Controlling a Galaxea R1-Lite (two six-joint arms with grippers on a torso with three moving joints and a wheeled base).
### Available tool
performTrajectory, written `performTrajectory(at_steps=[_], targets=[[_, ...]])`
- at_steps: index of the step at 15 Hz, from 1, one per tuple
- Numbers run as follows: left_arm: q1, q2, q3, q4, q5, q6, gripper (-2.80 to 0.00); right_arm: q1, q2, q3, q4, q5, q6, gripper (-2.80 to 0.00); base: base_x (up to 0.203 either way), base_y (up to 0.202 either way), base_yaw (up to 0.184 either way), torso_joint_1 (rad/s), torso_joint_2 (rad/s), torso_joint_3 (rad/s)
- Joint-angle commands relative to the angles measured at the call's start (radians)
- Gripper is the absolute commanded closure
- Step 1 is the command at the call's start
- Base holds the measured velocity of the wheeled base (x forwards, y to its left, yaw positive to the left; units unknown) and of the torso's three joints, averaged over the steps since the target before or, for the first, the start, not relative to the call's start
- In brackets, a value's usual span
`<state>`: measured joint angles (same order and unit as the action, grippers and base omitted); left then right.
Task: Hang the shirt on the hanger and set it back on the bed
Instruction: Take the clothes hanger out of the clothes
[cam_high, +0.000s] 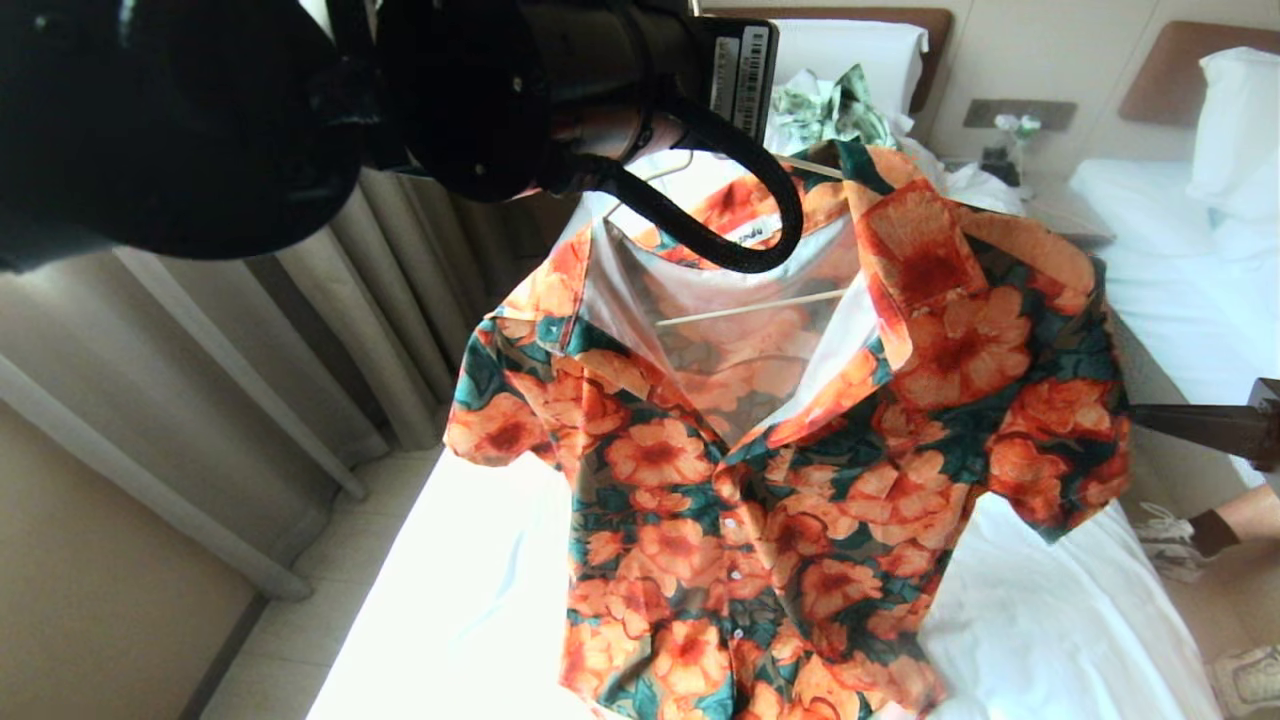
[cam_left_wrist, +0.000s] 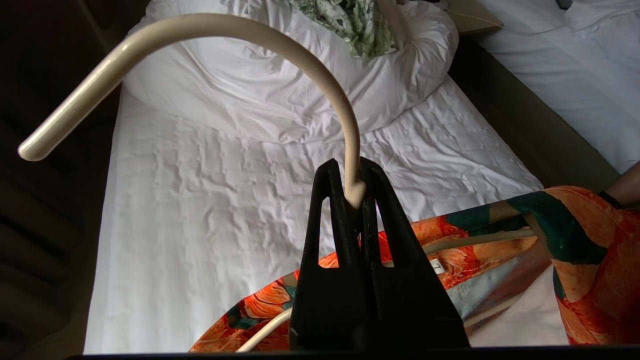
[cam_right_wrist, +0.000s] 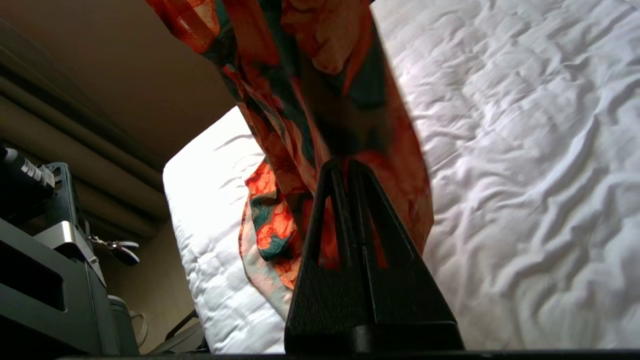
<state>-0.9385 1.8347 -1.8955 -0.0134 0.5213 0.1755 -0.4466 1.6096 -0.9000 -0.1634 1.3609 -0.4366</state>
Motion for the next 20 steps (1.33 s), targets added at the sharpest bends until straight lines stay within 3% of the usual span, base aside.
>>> performTrajectory(at_steps=[1,9,10,14,19,20], targets=[[0.003,-0.002,0.001,0.0,0.003,0.002,0.0,-0.017,0.001,0.003,-0.003,0.007,-0.004,0.0,0.0,0.0,0.0,0.0,0.0,0.0],[-0.003,0.001,-0.002,-0.002,0.003,0.002,0.0,-0.038,0.016,0.021,-0.01,0.012,-0.036,0.0,0.0,0.0,0.0,0.0,0.0,0.0],[-0.003,0.001,-0.002,-0.002,0.003,0.002,0.0,-0.04,0.011,0.017,-0.002,0.015,-0.036,-2.8,0.0,0.0,0.0,0.0,0.0,0.0],[-0.004,0.022,0.0,-0.002,0.003,0.002,0.0,-0.084,-0.038,0.004,0.022,0.02,0.022,-2.8,0.0,0.0,0.0,0.0,0.0,0.0],[-0.019,0.073,0.0,-0.012,0.004,-0.003,0.0,-0.146,-0.103,-0.112,0.018,0.026,0.301,-2.8,0.0,0.0,0.0,0.0,0.0,0.0],[-0.017,0.08,0.0,-0.013,0.005,-0.012,0.0,-0.158,-0.111,-0.157,0.016,0.026,0.375,-0.02,0.0,0.0,0.0,0.0,0.0,0.0]])
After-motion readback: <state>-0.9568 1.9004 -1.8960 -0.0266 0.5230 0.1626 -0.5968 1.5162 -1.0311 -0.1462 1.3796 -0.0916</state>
